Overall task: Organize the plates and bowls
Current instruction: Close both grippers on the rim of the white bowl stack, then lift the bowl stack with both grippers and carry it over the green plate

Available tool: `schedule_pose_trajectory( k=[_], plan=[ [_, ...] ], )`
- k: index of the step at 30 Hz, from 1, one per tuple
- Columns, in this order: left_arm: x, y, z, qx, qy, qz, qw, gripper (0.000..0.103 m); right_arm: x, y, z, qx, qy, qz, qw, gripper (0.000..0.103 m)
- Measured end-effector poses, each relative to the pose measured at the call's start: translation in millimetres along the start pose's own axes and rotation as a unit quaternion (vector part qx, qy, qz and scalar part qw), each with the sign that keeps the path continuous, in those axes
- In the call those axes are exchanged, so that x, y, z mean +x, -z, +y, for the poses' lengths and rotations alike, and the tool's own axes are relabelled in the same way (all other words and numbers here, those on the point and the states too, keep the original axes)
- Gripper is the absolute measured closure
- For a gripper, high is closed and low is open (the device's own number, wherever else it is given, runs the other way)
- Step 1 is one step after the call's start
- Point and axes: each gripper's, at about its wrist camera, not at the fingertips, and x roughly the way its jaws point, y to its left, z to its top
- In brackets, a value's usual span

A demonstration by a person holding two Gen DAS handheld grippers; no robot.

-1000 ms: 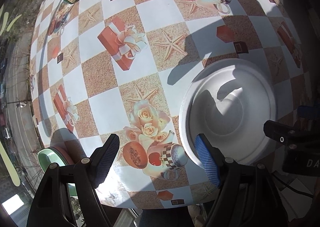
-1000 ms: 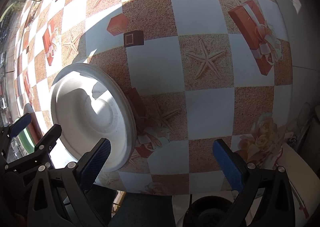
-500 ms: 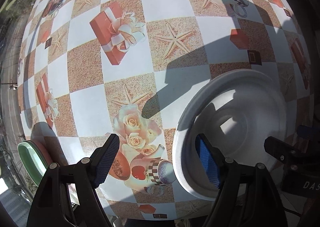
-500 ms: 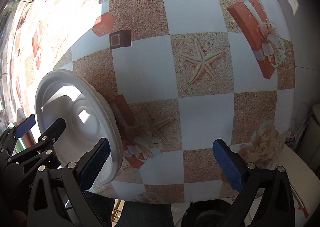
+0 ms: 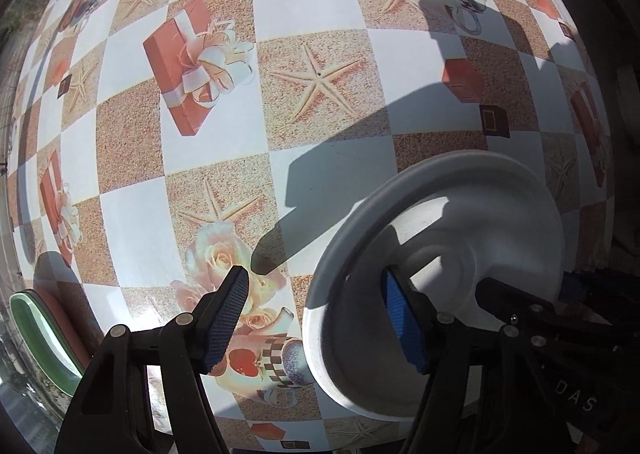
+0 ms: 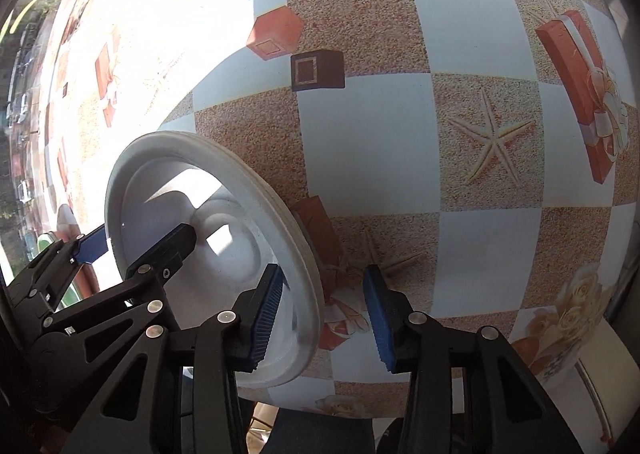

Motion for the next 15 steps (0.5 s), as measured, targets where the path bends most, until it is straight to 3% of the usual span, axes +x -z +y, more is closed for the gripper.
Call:
schedule_pose_trajectory(
  k=[1,2,4,8,15],
  plan=[
    [0,-1,0,0.003,0.006,0.001,1.0000,0.041,1,0,3,-0.001,-0.010,0.002,1.000,0.077],
    [-1,-1,-1,0.007,0.013,0.002,0.9999,0.048,3,0,5,0.000,-0.018,0.007,1.000,0.080],
    [-1,-1,-4,0.017,0.035,0.007,0.9992,0.064,3,1,10,0.006,-0.009,0.006,1.000,0.080],
    [-1,-1,-6,0.032,0.030,0.010,0.9990,0.065,6,6,18,0.006,0.001,0.008,1.000,0.080],
    [-1,19,17,0.038,0.022,0.015,0.9989,0.065,21,13,71,-0.014,0.012,0.019,1.000,0.080]
  ],
)
